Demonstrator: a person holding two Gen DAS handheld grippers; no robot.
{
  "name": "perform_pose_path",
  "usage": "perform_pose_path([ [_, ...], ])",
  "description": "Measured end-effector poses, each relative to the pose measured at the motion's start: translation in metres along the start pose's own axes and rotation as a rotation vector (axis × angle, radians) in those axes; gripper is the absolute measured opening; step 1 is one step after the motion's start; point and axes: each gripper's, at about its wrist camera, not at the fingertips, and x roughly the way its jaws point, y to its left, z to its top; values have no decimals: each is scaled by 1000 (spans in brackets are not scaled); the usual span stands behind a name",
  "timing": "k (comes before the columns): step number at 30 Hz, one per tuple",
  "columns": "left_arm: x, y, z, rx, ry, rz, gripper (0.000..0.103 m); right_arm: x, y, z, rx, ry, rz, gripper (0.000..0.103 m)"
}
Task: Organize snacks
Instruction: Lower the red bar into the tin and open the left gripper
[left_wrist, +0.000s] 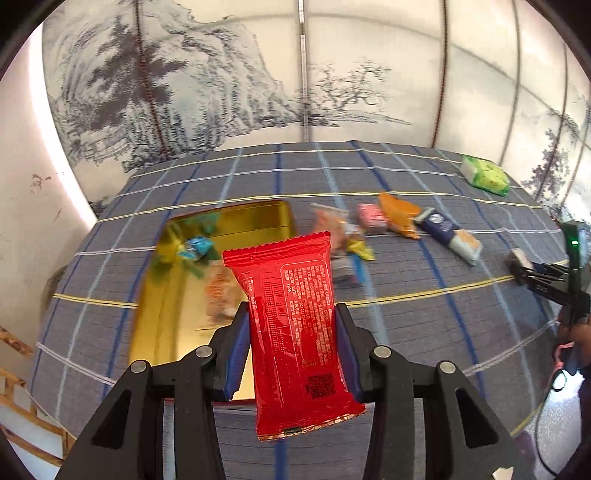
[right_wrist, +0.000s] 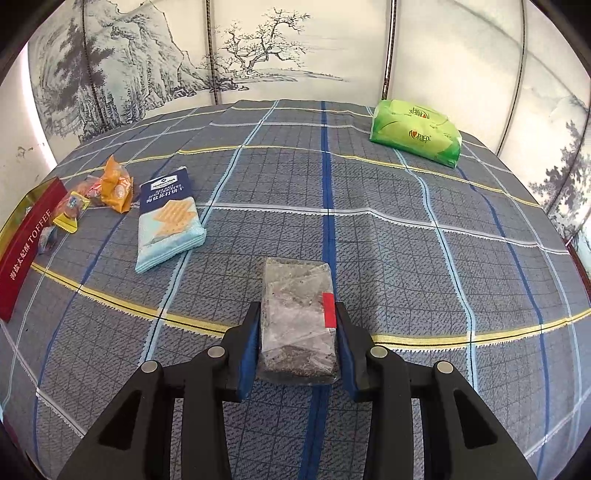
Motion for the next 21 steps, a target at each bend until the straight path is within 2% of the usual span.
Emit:
perform_pose_path([
  [4, 9, 34, 2, -13, -12, 66, 39, 0, 1, 0, 0, 0, -2, 38],
  [10, 28, 72, 11, -38, -5, 116, 39, 0, 0, 0, -1, 0, -4, 38],
  [21, 68, 90, 14, -9, 40, 162, 39, -1, 1, 1, -1, 1, -4, 38],
])
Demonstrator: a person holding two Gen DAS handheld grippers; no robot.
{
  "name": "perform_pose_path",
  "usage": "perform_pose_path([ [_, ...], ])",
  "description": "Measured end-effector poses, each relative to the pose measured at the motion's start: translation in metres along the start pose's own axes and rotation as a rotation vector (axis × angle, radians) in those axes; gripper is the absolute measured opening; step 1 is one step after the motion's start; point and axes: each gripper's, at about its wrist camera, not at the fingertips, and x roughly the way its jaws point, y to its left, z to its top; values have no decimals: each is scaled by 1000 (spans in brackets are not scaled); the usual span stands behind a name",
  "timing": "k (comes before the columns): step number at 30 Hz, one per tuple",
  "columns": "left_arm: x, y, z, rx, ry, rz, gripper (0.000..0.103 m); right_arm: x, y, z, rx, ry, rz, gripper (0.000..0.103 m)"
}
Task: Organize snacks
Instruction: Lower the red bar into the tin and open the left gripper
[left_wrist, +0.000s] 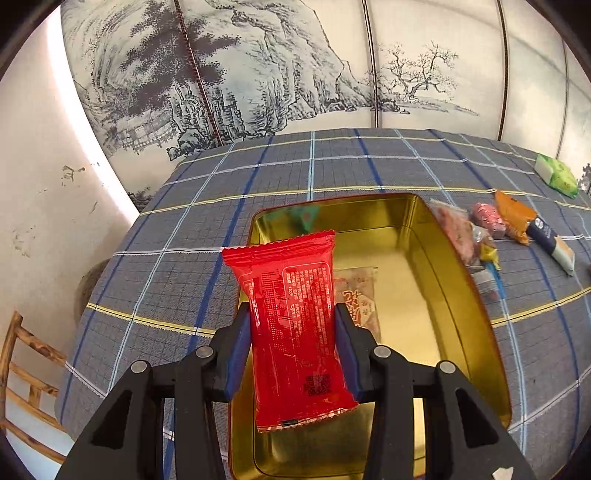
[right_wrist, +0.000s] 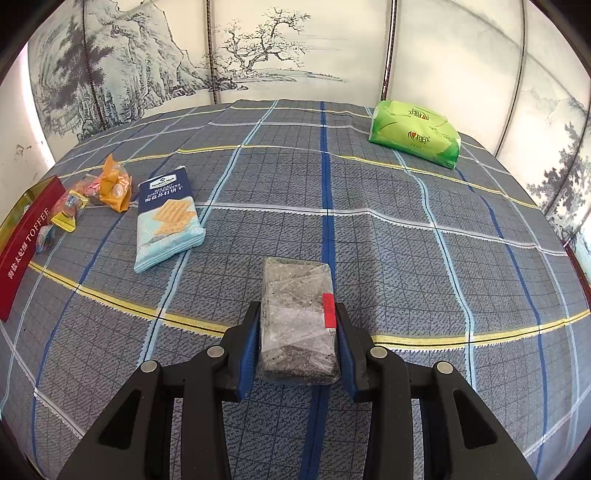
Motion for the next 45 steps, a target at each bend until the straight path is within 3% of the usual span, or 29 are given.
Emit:
perform_pose_path([
  [29, 31, 1, 7, 25, 35, 24, 40, 1, -3, 2, 0, 2, -8, 38],
  [38, 15, -2, 7, 30, -9, 37, 42, 1, -4, 3, -3, 3, -14, 38],
  [45, -28, -10, 0, -4, -68, 58, 46, 0, -5, 3, 33, 5, -17, 37],
])
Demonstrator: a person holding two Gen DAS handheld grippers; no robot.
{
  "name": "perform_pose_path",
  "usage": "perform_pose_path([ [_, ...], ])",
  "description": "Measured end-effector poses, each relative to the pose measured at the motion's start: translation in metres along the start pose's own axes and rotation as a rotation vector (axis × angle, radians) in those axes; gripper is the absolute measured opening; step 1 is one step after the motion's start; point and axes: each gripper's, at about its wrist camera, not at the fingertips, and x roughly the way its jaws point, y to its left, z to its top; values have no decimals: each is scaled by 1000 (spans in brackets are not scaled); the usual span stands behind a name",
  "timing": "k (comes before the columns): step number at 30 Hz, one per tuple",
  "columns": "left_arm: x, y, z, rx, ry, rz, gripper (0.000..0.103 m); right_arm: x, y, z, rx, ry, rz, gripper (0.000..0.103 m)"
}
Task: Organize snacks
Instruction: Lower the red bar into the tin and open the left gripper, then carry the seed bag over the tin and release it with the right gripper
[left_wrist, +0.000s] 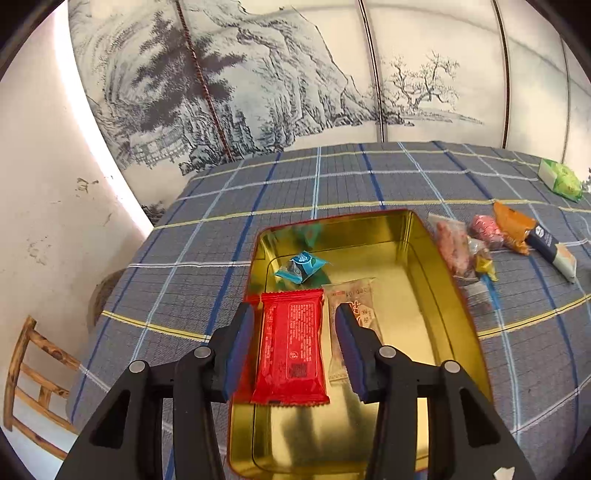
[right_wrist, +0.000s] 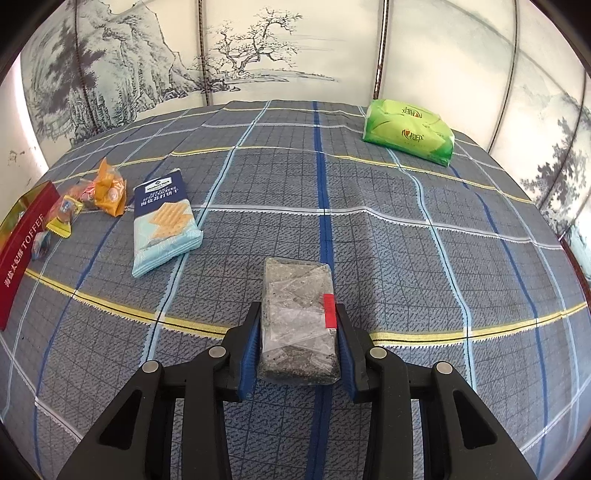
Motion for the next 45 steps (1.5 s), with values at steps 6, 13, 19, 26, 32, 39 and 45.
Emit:
perform_pose_path([
  [6, -38, -3, 0, -25, -60, 17, 53, -7, 8, -7, 32, 5, 49, 37],
  [13, -65, -4, -1, -35, -114, 3, 65, -20, 31, -19, 42, 5, 95, 37],
  [19, -73, -8, -3, -22, -123, 9, 65, -39, 59, -14, 8, -21, 138, 37],
  [26, -76, -6, -8, -28, -120, -3, 70, -78, 111, 7, -74, -96, 225, 28],
  [32, -76, 1, -19, -57, -104, -24, 71, -70, 132, 9, -118, -66, 189, 24],
  [39, -74, -4, -22, -39, -99, -31, 72, -63, 111, -7, -126, -15, 78, 64],
  [45, -75, -15, -23, -10, -93, -59, 74, -37, 102, -16, -119, 64, 56, 61],
])
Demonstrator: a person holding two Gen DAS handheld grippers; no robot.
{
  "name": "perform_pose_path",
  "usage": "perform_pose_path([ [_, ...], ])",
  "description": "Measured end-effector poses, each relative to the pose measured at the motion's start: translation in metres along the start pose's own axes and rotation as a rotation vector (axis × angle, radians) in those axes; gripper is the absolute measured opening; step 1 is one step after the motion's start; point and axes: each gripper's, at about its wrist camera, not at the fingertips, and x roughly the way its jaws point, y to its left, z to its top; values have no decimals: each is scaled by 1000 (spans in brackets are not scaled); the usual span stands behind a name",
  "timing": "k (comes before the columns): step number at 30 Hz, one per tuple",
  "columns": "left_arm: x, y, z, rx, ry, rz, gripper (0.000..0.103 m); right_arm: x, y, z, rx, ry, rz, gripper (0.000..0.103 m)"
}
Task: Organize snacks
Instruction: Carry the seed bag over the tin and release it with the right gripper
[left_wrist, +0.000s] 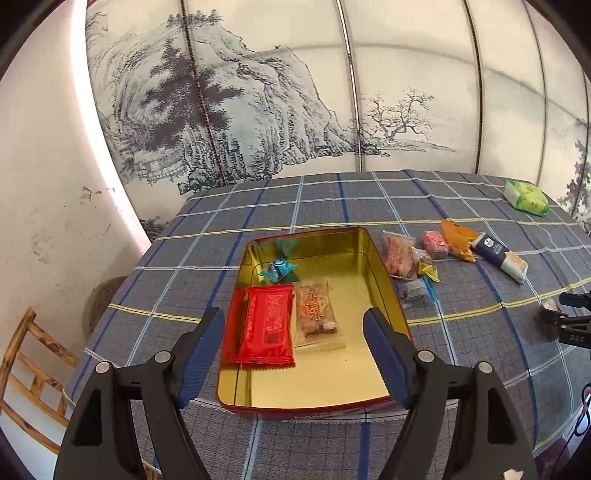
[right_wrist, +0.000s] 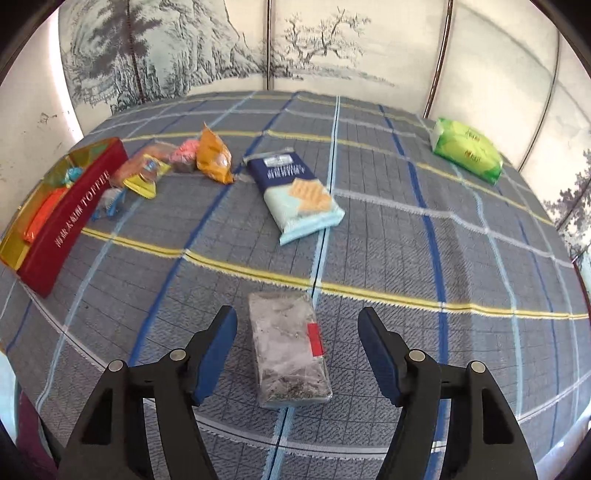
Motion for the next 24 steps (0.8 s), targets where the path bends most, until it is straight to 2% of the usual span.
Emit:
perform_pose_path([
  [1, 0, -2, 0, 7, 1, -3, 75, 6, 0, -2, 0, 25, 11, 52],
  [2, -1, -3, -1, 13, 0, -6, 75, 8, 0, -4, -2, 25, 34, 37],
  [4, -2, -2, -1, 9, -4, -5, 75, 9, 4, -8, -27, 23, -2, 36],
  [6, -3, 4, -1, -9, -5, 2, 75, 5, 6, -10, -32, -3, 8, 36],
  [9, -2, 16, -1, -43, -2, 4, 75, -14, 18, 3, -31, -69, 116, 36],
  [14, -1, 32, -1, -79, 1, 25, 75, -40, 68, 48, -86, -138, 286, 36],
  [17, -2, 40, -1, -95, -2, 35, 75, -41, 115, 86, -115, -144, 429, 36],
  [19, -2, 43, -2, -99, -4, 41, 76, -34, 146, 107, -142, -132, 490, 36],
  [24, -1, 52, 0, -94, 1, 47, 78, 6, 207, 147, -170, -54, 542, 36],
])
